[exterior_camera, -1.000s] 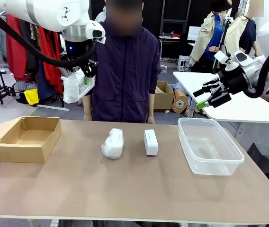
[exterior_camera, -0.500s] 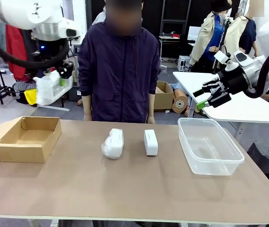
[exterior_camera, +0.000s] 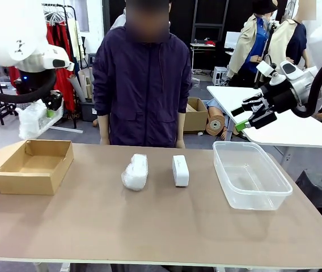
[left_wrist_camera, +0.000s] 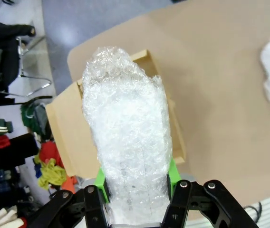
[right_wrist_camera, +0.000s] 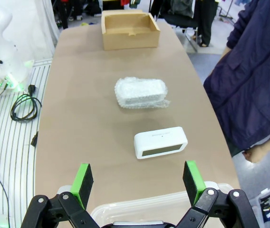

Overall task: Separate and place wrapped and unwrapped clocks.
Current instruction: If the picked Digital clock is wrapped, place it in the Package Box ; if not, place it in the Organizing box.

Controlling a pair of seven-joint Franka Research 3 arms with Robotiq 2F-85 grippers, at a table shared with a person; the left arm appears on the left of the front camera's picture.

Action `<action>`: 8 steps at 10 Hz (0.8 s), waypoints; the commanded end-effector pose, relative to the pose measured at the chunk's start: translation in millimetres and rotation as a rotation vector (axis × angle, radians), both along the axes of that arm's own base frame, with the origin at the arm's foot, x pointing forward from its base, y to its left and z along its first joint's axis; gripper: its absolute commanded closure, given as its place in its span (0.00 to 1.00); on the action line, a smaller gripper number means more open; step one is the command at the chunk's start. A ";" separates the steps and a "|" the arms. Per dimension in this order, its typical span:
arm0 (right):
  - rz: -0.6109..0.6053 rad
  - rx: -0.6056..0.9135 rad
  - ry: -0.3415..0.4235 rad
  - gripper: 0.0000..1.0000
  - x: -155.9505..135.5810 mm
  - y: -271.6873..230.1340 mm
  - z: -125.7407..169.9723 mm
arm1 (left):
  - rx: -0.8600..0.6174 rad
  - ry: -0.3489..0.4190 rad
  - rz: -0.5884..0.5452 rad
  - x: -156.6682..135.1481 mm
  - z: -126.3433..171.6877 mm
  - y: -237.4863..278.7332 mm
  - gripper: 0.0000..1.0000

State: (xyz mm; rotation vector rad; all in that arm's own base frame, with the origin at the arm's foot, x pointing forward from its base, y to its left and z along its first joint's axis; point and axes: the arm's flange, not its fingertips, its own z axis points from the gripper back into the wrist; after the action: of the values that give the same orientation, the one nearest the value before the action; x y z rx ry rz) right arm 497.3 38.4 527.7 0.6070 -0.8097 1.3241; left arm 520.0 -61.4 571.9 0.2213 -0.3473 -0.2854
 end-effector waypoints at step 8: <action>0.008 0.005 -0.006 0.00 -0.9 1.1 2.0 | -0.009 -0.046 0.084 28.4 -31.2 45.1 1.00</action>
State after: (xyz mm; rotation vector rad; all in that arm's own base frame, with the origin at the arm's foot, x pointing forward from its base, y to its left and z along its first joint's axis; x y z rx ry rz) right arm 497.3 38.4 527.7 0.6070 -0.8097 1.3241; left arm 551.6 -18.5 535.0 0.2319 -0.3754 -0.1847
